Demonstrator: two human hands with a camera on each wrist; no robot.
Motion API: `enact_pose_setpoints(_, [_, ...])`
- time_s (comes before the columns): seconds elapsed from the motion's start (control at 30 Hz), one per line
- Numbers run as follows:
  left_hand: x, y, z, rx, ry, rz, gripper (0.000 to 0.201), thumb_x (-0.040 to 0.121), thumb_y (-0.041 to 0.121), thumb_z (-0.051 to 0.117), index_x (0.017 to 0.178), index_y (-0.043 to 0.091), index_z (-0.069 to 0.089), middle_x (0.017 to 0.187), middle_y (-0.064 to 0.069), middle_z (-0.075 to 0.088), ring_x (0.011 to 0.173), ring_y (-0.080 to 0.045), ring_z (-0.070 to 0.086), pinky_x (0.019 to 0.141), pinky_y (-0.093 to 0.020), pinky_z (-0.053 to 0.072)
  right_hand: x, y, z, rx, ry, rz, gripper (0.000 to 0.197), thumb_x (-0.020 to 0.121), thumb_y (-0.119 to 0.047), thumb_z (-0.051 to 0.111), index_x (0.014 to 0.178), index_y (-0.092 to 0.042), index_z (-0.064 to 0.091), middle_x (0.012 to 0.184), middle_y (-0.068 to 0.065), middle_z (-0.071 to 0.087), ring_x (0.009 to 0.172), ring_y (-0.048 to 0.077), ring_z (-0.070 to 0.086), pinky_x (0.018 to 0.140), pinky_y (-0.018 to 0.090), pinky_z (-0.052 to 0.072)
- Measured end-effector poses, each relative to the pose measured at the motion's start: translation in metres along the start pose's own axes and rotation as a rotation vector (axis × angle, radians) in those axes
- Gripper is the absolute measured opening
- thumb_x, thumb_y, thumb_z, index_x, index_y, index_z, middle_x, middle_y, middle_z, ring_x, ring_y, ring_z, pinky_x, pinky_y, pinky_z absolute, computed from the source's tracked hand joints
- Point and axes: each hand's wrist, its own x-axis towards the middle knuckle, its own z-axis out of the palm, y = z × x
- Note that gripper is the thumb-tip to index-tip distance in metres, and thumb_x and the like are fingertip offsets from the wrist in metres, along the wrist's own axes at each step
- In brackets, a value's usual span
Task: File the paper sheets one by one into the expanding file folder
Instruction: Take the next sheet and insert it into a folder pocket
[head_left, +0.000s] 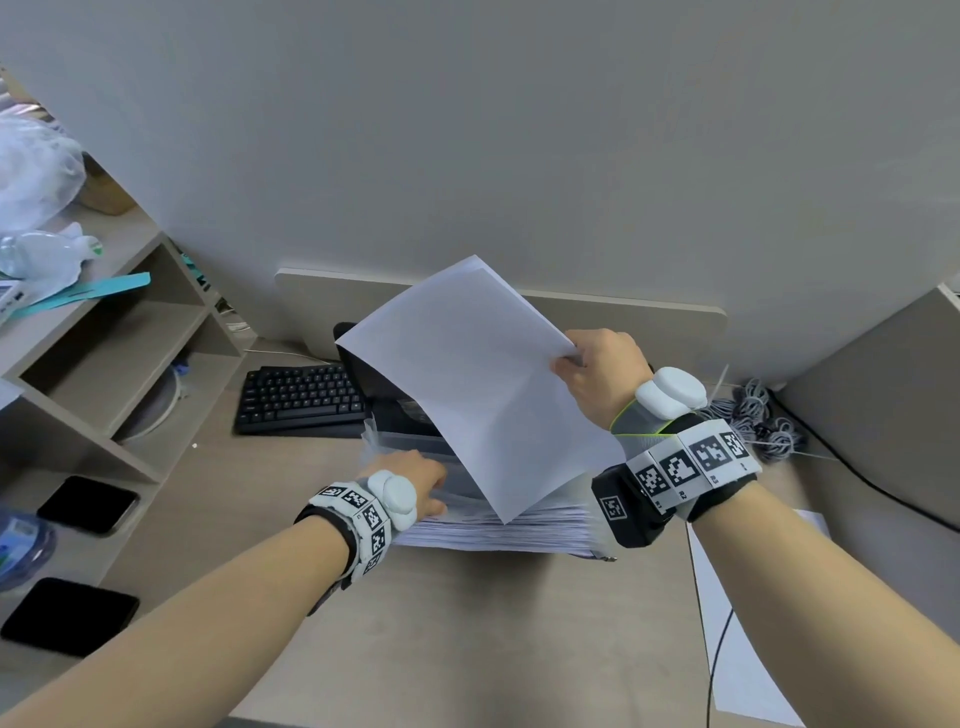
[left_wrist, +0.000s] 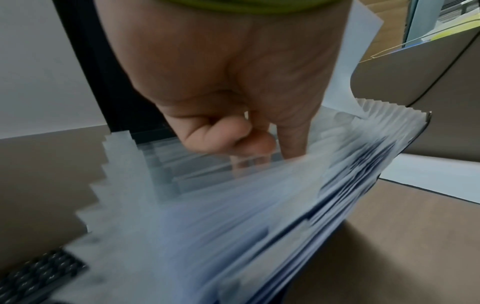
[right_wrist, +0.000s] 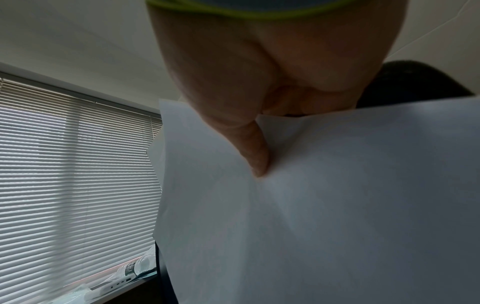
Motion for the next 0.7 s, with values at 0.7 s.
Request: enact_pose_setpoints(0.7, [0.001,-0.001,0.012,0.01,0.106,0.137,0.069,0.086,0.073,0.031,0.074,0.017,0.069,0.09,0.003,0.066,0.095,-0.019,0.044,0.078,-0.038,0.046,0.01,0.001,0.002,-0.016,0.032,0.007,0.014,0.087,-0.013,0.051,0.081,-0.002,0.058,0.074,0.018,0.061,0.076,0.041,0.054,0.061,0.036,0.043])
